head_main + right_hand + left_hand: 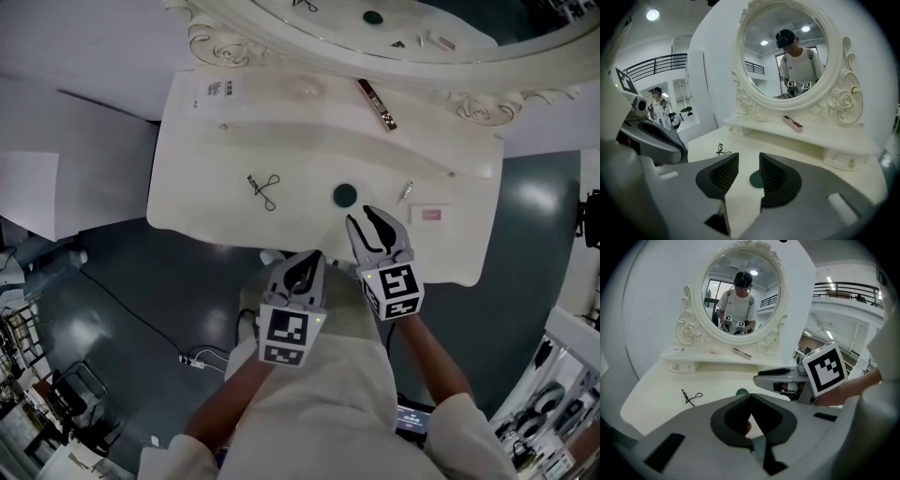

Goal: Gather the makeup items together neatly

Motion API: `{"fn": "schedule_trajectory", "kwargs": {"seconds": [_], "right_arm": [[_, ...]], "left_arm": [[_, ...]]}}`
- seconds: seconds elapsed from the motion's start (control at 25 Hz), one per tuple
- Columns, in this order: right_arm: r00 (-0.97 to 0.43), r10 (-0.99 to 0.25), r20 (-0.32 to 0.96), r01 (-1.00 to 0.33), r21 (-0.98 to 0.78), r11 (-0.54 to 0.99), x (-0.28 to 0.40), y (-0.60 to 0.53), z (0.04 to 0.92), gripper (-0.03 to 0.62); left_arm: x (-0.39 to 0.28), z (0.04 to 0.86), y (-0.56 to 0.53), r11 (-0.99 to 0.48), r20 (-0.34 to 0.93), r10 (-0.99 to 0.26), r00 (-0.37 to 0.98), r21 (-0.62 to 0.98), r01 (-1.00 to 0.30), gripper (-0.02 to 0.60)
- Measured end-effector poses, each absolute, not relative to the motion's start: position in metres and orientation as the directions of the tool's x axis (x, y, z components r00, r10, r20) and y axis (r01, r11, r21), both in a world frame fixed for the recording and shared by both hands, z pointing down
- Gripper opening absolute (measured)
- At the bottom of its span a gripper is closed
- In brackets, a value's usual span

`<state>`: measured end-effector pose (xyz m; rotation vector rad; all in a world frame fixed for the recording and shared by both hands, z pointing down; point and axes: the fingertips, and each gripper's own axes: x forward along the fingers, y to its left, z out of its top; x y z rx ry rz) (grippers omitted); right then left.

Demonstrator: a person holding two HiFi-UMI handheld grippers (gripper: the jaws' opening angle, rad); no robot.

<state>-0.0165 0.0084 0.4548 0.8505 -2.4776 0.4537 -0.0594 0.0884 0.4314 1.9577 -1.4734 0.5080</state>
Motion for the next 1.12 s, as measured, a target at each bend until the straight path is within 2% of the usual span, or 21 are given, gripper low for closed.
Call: {"fn": "schedule_trajectory", "kwargs": {"seconds": [0.56, 0.72, 1.12], "right_arm": [[-0.65, -0.484, 0.586, -0.676, -0.156, 0.72, -0.017, -0.006, 0.511, 0.173], [-0.644, -0.467, 0.606, -0.666, -0.145, 0.731, -0.021, -0.008, 0.524, 0.233], [-0.625, -0.445, 0.641, -0.656, -0.123, 0.745, -0.029, -0.012, 0.555, 0.25]], "left_arm": [[-0.063, 0.456, 0.086, -0.173, 0.661, -0.688, 0.299, 0.251, -0.952, 0.009], [-0.064, 0.463, 0.087, -0.167, 0.671, -0.68, 0.298, 0.254, -0.953, 0.009], [-0.062, 0.484, 0.085, -0.152, 0.687, -0.663, 0.299, 0.268, -0.951, 0.009]]}}
